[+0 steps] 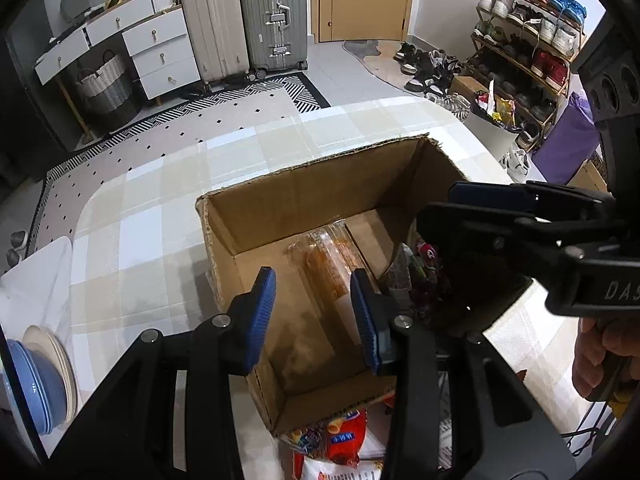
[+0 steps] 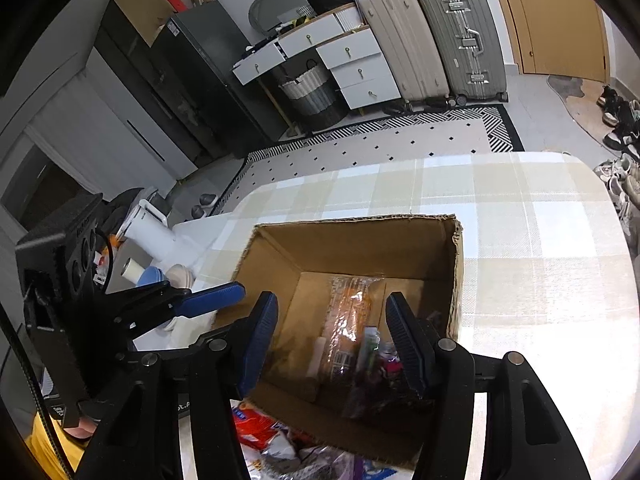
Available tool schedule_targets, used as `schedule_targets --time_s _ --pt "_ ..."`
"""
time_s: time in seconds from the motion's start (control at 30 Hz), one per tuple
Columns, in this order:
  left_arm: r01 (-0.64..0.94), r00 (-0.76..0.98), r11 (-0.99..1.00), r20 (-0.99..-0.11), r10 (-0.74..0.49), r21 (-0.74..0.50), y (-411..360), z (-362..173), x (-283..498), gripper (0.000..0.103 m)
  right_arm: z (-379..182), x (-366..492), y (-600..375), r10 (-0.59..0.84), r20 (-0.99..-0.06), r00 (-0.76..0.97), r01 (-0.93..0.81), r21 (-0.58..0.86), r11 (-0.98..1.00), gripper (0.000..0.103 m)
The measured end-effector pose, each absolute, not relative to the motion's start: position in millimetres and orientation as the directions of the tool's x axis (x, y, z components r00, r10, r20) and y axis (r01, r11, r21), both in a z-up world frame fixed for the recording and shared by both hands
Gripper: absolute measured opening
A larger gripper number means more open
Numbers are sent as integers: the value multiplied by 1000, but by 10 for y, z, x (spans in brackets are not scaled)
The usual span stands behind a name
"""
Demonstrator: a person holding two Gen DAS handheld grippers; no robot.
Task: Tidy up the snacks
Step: 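Open both tools to drop the bags into the box, then withdraw both tools back from the box toward the snack pile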
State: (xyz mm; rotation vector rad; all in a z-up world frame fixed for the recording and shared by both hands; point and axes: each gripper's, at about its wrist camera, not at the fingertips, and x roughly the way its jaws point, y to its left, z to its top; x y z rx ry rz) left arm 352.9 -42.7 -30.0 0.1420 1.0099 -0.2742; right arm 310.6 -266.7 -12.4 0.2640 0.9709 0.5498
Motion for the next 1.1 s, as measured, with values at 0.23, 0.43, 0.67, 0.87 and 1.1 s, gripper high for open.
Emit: schedule_targets --time_s 0.23,0.43,0.67,0.87,1.1 --pt "277 543 961 -827 -147 10 -380 -22 3256 41 211 2820 -2749 564 -669 484 -346 446 825 58" --pt "260 596 966 -788 -156 6 -328 360 2860 56 665 2359 -2769 571 -615 543 -400 409 820 69" --pt "236 681 972 -715 -159 9 -260 877 2223 79 1233 1588 -2833 586 -479 653 -462 362 810 87" --pt "221 758 975 -630 -171 1 -131 1208 1540 80 1375 879 -3014 565 -352 747 -460 340 820 100" --pt "180 826 983 -537 -171 -36 104 1369 755 88 1389 172 -3151 551 -264 791 -472 308 826 102"
